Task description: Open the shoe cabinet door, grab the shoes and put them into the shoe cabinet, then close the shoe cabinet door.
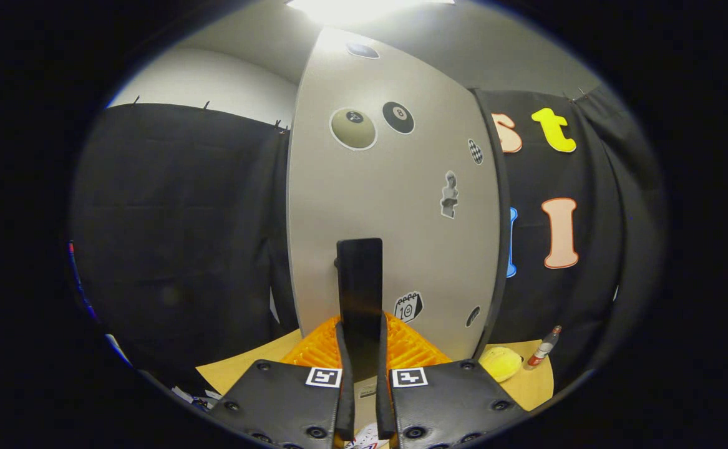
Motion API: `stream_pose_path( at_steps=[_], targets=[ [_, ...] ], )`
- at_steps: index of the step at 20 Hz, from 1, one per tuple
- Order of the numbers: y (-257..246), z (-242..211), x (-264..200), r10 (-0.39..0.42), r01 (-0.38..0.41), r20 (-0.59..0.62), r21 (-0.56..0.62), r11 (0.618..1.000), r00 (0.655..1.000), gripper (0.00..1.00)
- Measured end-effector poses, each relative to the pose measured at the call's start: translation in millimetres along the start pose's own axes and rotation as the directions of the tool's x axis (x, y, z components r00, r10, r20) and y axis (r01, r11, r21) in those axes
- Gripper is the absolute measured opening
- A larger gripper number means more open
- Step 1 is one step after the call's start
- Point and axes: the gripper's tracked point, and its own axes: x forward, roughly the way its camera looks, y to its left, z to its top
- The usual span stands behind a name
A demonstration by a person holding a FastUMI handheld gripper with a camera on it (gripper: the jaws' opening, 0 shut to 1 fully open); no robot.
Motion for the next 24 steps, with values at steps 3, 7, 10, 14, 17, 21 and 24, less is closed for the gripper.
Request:
stream_pose_path(
  at_steps=[3, 7, 10, 14, 17, 21, 24],
  targets=[
    [-8.6, -0.5, -7.5, -0.034, 0.034, -0.005, 0.015, 0.999, 0.999, 0.15],
    [-19.4, -0.6, -15.7, -0.076, 0.076, -0.002, 0.029, 0.997, 0.997, 0.15],
    [-31.0, -1.2, -19.5, -0.119, 0.119, 0.000, 0.031, 0.992, 0.993, 0.15],
    [-48.0, -0.3, -26.4, -0.201, 0.201, 0.010, 0.039, 0.979, 0.980, 0.14],
    [-63.5, -1.2, -33.3, -0.285, 0.284, 0.019, 0.056, 0.957, 0.958, 0.14],
    [-88.3, -2.5, -53.7, -0.418, 0.415, 0.023, 0.080, 0.906, 0.908, 0.11],
    [-92.1, -5.4, -66.7, -0.429, 0.421, 0.024, 0.150, 0.895, 0.903, 0.07]
  ],
)
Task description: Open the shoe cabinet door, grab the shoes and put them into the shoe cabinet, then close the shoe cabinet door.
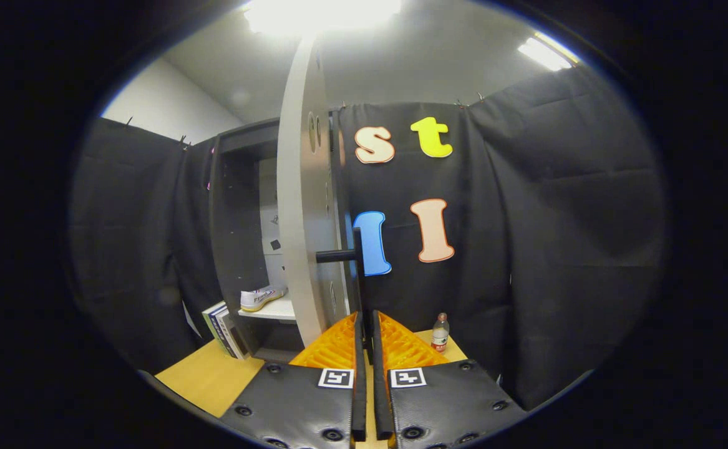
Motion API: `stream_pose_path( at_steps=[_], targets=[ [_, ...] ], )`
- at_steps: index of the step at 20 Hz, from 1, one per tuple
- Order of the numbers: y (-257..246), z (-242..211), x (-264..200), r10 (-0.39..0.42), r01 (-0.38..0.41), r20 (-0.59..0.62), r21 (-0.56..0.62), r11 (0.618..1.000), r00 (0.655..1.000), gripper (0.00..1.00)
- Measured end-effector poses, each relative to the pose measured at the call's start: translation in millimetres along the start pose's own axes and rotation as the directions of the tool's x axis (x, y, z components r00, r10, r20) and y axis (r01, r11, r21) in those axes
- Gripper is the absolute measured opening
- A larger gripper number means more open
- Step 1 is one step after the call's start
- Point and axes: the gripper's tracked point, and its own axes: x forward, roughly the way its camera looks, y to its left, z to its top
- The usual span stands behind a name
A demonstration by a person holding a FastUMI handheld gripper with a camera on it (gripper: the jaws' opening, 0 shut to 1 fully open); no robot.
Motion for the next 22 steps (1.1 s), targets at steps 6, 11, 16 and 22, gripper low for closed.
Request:
stream_pose_path(
  at_steps=[6, 11, 16, 22],
  targets=[
    [11.5, -9.3, -28.9, -0.002, 0.002, 0.000, -0.062, 0.998, 1.000, 0.23],
    [62.1, -24.2, -44.9, 0.067, -0.063, 0.017, -0.171, 0.983, 0.998, 0.95],
    [114.0, -70.8, -44.0, 0.152, -0.158, -0.050, -0.164, 0.974, 0.987, 0.99],
    [148.6, -139.4, -29.2, 0.201, -0.226, -0.191, -0.123, 0.966, 0.961, 0.99]
  ],
)
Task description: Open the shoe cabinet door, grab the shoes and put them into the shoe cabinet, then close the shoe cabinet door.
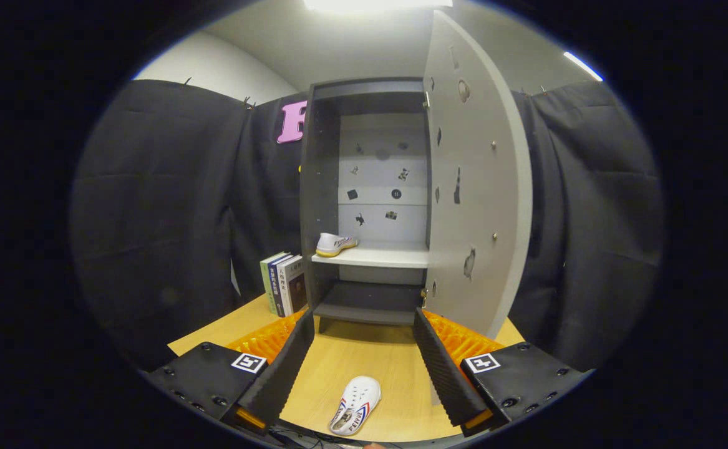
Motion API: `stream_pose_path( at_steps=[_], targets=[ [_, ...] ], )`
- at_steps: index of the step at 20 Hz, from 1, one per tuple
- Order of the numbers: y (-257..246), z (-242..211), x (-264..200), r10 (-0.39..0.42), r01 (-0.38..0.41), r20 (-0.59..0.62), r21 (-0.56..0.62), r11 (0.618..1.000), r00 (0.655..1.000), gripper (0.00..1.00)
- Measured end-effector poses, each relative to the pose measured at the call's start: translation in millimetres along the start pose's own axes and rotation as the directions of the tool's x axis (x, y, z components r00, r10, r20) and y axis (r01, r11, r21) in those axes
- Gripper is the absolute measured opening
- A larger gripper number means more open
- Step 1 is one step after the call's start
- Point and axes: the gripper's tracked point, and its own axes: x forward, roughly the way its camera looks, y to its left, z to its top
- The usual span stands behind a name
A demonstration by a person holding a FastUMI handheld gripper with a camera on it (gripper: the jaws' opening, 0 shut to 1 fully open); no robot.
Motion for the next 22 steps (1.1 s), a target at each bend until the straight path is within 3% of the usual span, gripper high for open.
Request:
stream_pose_path(
  at_steps=[8, 13, 22],
  targets=[
    [16.2, -97.8, 54.9, 0.023, -0.007, -0.198, 0.081, 0.997, 0.980, 1.00],
    [20.2, -165.8, 72.6, 0.042, -0.009, -0.353, 0.093, 0.996, 0.935, 0.98],
    [32.5, -245.7, 102.8, 0.074, -0.038, -0.515, 0.080, 0.996, 0.854, 0.98]
  ],
)
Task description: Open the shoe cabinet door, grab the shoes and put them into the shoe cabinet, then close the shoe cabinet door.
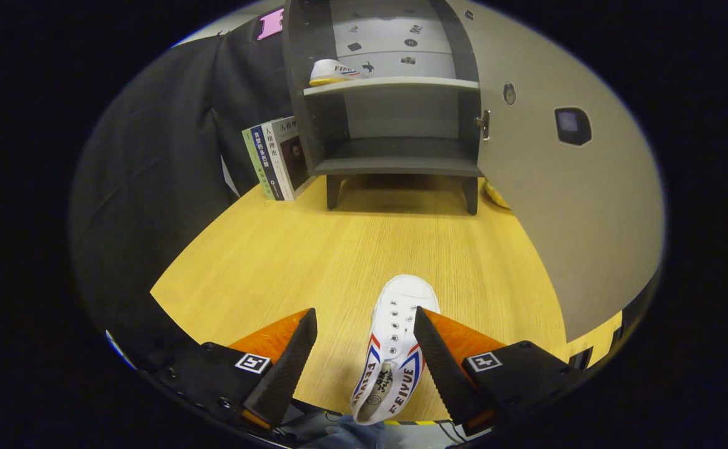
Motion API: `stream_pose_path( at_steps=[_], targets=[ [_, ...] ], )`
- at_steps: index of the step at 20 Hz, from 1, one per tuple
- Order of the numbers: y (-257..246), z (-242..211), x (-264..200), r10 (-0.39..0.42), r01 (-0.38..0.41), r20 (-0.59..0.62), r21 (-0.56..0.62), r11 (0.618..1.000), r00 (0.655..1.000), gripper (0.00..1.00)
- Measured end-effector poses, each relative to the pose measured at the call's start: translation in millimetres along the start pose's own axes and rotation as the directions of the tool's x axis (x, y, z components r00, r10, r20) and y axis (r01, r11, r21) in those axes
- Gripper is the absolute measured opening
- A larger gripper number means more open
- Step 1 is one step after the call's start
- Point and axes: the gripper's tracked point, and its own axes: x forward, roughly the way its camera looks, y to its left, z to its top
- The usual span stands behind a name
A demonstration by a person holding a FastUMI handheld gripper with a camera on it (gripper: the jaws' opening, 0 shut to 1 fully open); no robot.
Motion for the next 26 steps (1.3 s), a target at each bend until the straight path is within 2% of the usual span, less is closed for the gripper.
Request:
stream_pose_path(
  at_steps=[7, 14, 18, 22, 23, 24, 26],
  targets=[
    [-3.4, -32.4, 34.8, -0.015, 0.011, -0.126, -0.032, 0.999, 0.992, 0.98],
    [-1.5, -54.1, 45.8, -0.006, -0.005, -0.221, -0.045, 0.999, 0.975, 0.96],
    [-11.5, -56.6, 51.7, -0.052, 0.034, -0.240, -0.076, 0.997, 0.969, 0.77],
    [-14.6, -60.0, 53.4, -0.107, 0.067, -0.228, -0.177, 0.982, 0.968, 0.58],
    [-23.0, -59.7, 50.7, -0.150, 0.099, -0.218, -0.228, 0.969, 0.964, 0.53],
    [-20.7, -58.8, 53.1, -0.162, 0.114, -0.206, -0.229, 0.967, 0.965, 0.48],
    [-22.0, -59.5, 53.7, -0.151, 0.098, -0.217, -0.235, 0.967, 0.964, 0.38]
  ],
)
